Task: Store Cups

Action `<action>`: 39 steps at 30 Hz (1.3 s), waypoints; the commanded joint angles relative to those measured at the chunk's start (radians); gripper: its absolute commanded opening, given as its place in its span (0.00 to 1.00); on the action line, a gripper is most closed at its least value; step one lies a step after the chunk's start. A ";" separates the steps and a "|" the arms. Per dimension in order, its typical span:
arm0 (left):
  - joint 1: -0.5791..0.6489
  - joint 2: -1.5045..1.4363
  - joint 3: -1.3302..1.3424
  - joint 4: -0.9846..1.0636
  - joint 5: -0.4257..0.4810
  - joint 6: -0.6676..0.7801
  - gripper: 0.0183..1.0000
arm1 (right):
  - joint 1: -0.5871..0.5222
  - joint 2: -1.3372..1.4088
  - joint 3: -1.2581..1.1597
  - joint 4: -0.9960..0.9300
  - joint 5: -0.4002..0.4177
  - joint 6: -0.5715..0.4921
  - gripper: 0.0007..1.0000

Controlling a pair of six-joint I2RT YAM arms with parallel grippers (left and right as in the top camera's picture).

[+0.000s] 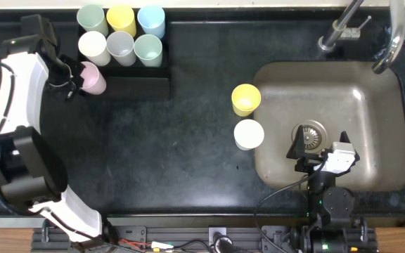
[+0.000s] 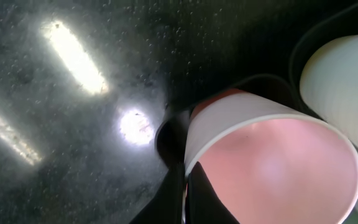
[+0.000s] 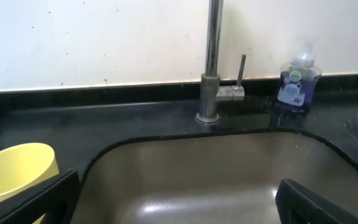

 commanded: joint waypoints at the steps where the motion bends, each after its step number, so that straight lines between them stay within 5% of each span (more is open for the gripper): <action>1: -0.013 0.012 0.016 0.009 -0.015 -0.011 0.68 | -0.006 -0.007 0.000 0.006 -0.006 -0.004 1.00; 2: -0.013 0.012 0.016 0.009 -0.015 -0.011 0.94 | -0.006 -0.007 0.000 0.006 -0.006 -0.004 1.00; 3: -0.013 0.012 0.016 0.009 -0.014 -0.011 1.00 | -0.006 -0.007 0.000 0.006 -0.006 -0.004 1.00; 16: -0.099 -0.224 0.021 0.003 0.026 0.019 1.00 | -0.006 -0.007 0.000 0.006 -0.006 -0.004 1.00; 31: -0.866 -0.065 0.021 0.310 -0.022 0.049 1.00 | -0.006 -0.007 0.000 0.006 -0.006 -0.004 1.00; 39: -0.943 0.006 0.022 0.316 0.031 0.077 1.00 | -0.006 -0.007 0.000 0.006 -0.006 -0.004 1.00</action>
